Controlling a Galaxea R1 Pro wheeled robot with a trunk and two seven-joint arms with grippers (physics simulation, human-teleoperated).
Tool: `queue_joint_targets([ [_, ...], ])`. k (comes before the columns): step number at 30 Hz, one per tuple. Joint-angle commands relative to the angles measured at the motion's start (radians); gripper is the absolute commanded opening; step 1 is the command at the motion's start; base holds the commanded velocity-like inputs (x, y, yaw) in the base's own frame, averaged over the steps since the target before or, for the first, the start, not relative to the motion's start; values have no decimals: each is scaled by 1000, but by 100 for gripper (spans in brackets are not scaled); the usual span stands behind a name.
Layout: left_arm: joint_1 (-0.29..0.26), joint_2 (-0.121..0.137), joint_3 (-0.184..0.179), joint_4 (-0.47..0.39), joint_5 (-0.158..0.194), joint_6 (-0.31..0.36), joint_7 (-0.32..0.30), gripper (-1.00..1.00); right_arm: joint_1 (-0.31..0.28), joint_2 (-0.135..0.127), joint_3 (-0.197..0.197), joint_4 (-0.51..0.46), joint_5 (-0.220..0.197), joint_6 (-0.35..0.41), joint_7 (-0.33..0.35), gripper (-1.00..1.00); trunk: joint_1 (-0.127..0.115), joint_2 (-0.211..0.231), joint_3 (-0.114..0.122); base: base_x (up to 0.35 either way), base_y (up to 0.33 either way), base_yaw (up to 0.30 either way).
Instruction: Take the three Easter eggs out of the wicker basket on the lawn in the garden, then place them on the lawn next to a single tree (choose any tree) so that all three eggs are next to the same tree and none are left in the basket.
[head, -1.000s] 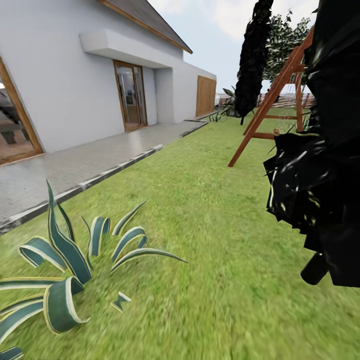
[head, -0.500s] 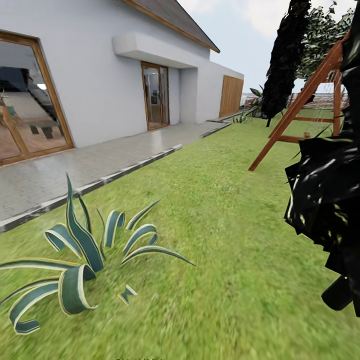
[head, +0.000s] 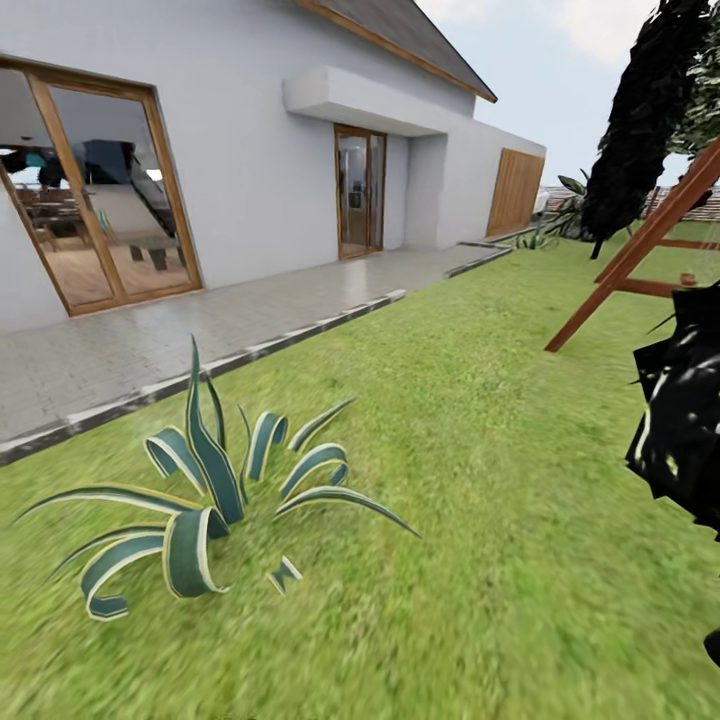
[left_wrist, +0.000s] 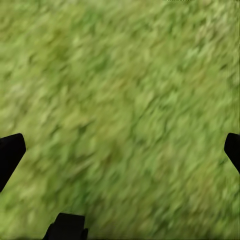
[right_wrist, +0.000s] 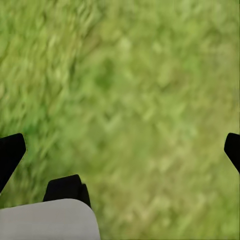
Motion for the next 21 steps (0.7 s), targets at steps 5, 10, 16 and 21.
queue_joint_targets([
  [5, 0, -1, 1, 1, 8, -3, -1, 100, 0, 0, -2, 1, 0, -3, 0, 100, 0, 0, -1, 0, 0, 286],
  [10, -1, -1, 1, 1, 8, -3, -1, 100, 0, 0, -2, 1, 0, -3, 1, 100, 0, 0, -1, 0, 0, 222],
  [16, -1, -2, 1, 1, 9, -3, 1, 100, 0, 0, -2, -2, 2, -3, 5, 100, 0, 0, -2, 0, 0, 27],
  [21, -1, -2, 1, 1, 10, -3, 1, 100, 0, 0, -2, -2, 2, -4, 5, 100, 0, 0, -4, 0, 0, 181],
])
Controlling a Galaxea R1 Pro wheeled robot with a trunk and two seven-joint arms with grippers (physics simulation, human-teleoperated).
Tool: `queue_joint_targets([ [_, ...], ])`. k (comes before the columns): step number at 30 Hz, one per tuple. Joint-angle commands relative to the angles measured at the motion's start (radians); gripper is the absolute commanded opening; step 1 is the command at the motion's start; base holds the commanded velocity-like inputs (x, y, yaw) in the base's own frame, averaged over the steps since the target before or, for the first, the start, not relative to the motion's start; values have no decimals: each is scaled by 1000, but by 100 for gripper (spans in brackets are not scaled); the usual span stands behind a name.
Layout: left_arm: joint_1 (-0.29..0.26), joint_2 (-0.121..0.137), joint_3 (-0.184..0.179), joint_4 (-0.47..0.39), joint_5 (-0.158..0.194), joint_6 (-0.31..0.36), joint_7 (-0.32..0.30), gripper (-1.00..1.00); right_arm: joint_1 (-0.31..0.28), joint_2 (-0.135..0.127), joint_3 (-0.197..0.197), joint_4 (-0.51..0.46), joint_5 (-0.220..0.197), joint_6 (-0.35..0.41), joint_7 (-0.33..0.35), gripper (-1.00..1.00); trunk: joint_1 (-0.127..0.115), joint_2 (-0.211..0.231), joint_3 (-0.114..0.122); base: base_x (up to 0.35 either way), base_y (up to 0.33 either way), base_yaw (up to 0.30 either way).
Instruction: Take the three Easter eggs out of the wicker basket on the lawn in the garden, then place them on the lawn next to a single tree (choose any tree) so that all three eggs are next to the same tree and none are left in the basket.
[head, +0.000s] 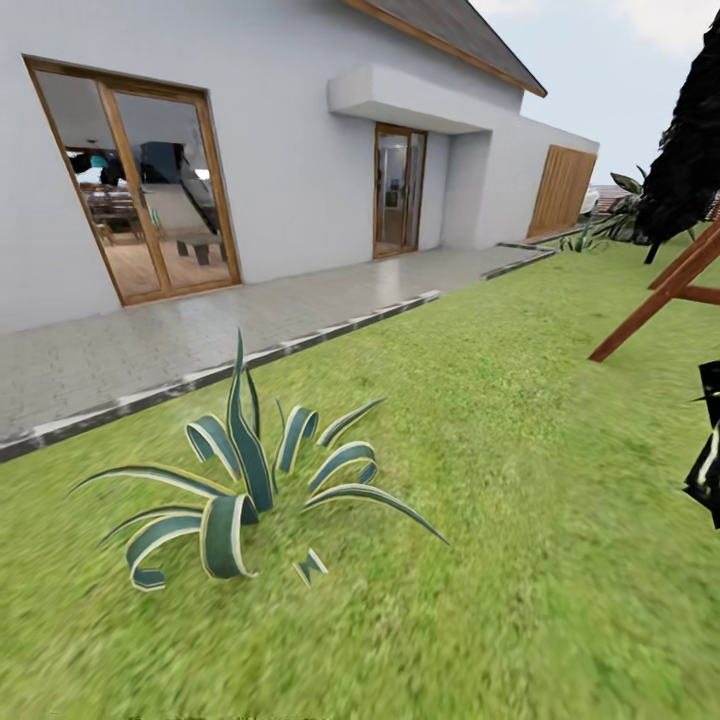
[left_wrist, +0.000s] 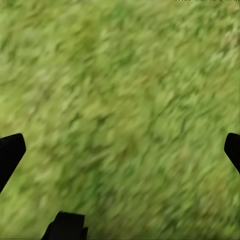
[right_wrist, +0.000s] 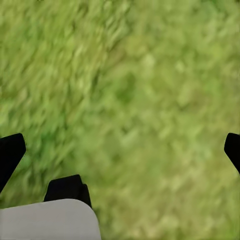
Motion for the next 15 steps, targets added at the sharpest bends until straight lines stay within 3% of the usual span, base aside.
queue_joint_targets([
  [1, -1, -1, 1, 1, 8, -3, -1, 100, 0, 0, -2, 1, 0, -3, 1, 100, 0, 0, -1, 0, 0, 262],
  [15, -1, -1, 3, 1, 8, -3, 0, 100, 0, 2, -1, 4, -1, -1, -7, 100, 0, 0, -1, 0, 0, 289],
])
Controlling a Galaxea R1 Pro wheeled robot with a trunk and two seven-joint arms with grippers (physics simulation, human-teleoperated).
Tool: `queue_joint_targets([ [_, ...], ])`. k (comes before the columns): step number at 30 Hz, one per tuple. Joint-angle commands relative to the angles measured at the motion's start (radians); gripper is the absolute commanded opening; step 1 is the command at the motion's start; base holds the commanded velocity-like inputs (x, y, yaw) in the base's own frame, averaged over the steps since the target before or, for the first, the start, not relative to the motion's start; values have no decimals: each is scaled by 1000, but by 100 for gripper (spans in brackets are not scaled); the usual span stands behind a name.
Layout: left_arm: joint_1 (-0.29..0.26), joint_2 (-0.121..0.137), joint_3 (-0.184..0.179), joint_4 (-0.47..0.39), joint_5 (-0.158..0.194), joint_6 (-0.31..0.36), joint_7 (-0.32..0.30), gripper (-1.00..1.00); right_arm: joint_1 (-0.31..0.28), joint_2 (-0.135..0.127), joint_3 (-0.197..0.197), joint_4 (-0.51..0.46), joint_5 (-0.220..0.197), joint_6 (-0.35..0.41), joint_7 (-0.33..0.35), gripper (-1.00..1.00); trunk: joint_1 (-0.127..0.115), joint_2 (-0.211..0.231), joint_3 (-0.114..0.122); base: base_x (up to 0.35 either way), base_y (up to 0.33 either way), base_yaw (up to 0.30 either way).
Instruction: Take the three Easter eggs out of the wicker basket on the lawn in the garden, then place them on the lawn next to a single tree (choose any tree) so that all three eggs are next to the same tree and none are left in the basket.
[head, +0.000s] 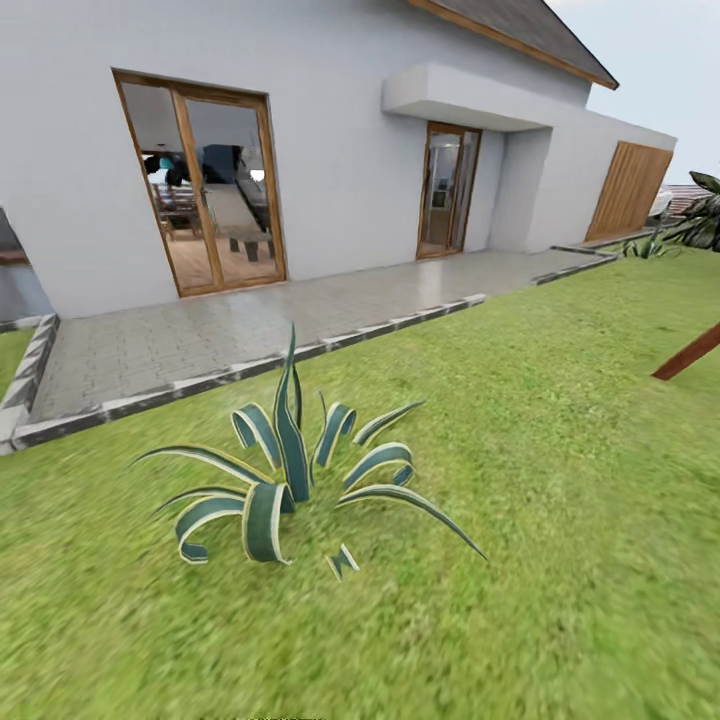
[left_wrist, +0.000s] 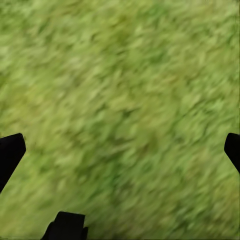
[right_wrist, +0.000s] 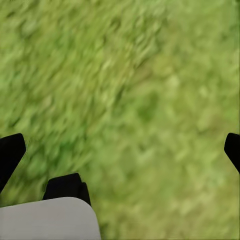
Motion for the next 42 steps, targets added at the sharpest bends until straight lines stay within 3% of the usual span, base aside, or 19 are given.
queue_joint_targets([
  [1, -1, -1, 1, 1, 8, -3, 0, 100, 0, 0, -2, 1, 0, -3, 0, 100, 0, 0, -1, 0, 0, 292],
  [16, 0, -1, -1, 1, 6, -3, -1, 100, 0, 4, -1, 1, 1, -3, 0, 100, 0, 0, -1, 0, -16, 291],
  [42, 0, -1, -1, 2, 5, -3, -1, 100, 0, 5, -1, 1, 2, -5, 0, 100, 0, 0, -1, 0, -276, 255],
])
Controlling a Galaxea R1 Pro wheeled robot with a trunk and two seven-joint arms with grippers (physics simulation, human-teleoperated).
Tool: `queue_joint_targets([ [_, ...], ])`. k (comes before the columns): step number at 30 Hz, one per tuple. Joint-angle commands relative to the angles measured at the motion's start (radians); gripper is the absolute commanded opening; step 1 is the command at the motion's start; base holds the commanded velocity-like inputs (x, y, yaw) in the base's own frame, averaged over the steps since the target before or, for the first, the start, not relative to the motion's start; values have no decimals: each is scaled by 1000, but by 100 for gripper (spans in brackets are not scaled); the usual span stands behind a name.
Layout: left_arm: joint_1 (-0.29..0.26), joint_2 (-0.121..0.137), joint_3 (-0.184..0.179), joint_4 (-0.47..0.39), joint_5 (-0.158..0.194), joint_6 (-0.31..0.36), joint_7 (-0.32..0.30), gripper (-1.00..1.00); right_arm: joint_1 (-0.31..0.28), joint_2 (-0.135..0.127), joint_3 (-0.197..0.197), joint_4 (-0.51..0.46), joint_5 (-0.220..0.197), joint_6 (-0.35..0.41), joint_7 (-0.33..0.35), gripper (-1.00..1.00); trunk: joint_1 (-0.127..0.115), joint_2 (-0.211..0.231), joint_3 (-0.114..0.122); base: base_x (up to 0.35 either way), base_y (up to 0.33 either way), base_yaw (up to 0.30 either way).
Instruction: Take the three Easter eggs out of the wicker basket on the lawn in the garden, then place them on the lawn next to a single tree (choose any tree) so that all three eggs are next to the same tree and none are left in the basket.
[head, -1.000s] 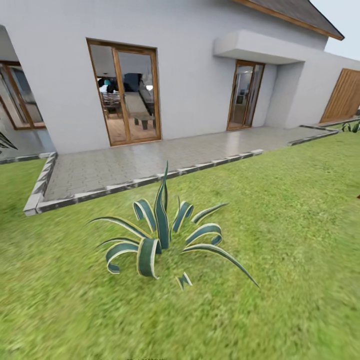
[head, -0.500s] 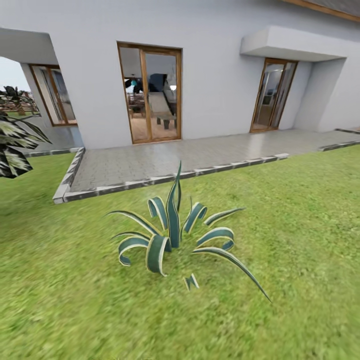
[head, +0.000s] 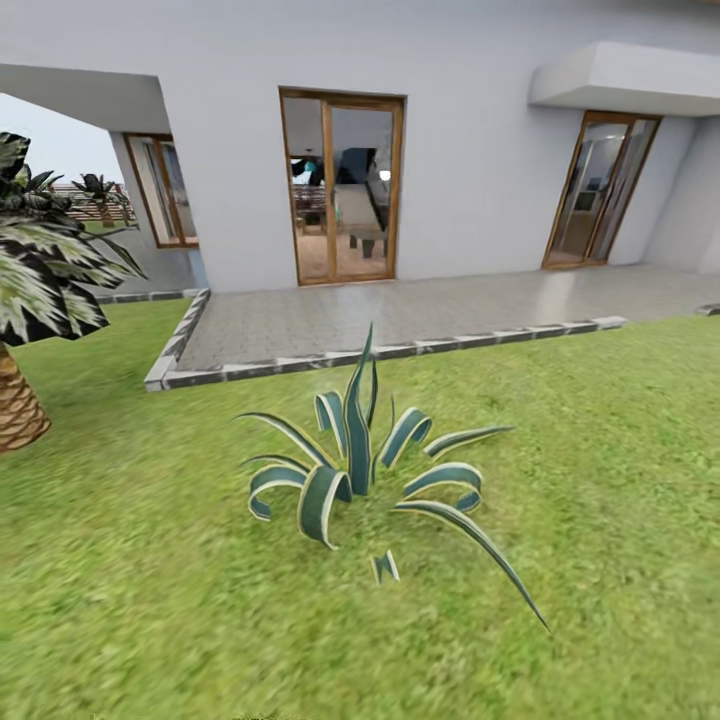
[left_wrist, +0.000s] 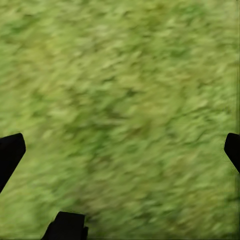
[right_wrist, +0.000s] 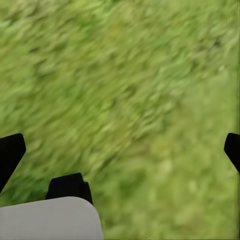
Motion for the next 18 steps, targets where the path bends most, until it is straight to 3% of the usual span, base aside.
queue_joint_targets([
  [1, -1, -1, 2, 0, 8, -3, 0, 100, -1, 0, -1, 1, 0, -3, 0, 100, 0, 0, -1, 0, -283, 246],
  [18, 0, -1, 3, 0, 9, -2, -1, 100, -1, 0, -1, 2, 0, -3, 0, 100, 0, 0, -1, 128, -283, 221],
])
